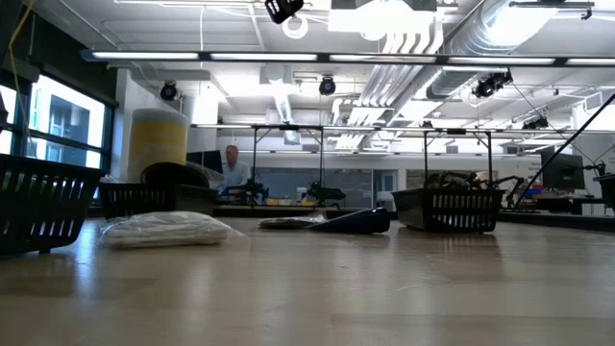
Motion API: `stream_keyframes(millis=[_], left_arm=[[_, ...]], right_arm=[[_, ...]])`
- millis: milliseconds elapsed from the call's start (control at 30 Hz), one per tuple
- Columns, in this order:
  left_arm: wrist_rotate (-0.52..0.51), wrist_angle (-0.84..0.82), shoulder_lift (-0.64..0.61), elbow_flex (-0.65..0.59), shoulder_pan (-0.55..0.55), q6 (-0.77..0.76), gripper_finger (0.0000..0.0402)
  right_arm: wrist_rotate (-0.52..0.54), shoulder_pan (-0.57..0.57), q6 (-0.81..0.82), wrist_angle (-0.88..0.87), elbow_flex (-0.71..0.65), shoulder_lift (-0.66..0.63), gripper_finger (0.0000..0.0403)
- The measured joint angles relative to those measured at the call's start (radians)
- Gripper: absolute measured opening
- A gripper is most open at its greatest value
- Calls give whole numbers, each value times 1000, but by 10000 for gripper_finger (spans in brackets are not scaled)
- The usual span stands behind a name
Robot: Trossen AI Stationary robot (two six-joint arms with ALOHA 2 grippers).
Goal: Pick & Place Travel size toiletries
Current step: Put the blue shave cream into the top right black basket
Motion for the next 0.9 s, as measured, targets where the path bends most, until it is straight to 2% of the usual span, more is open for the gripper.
stream_keyframes(millis=[600,900], left_arm=[[0,-4,0,0,0,0,138],[-2,0,0,0,0,-3,138]], right_arm=[[-101,-32,3,-4,0,14,44],[-97,-42,1,-4,1,24,39]])
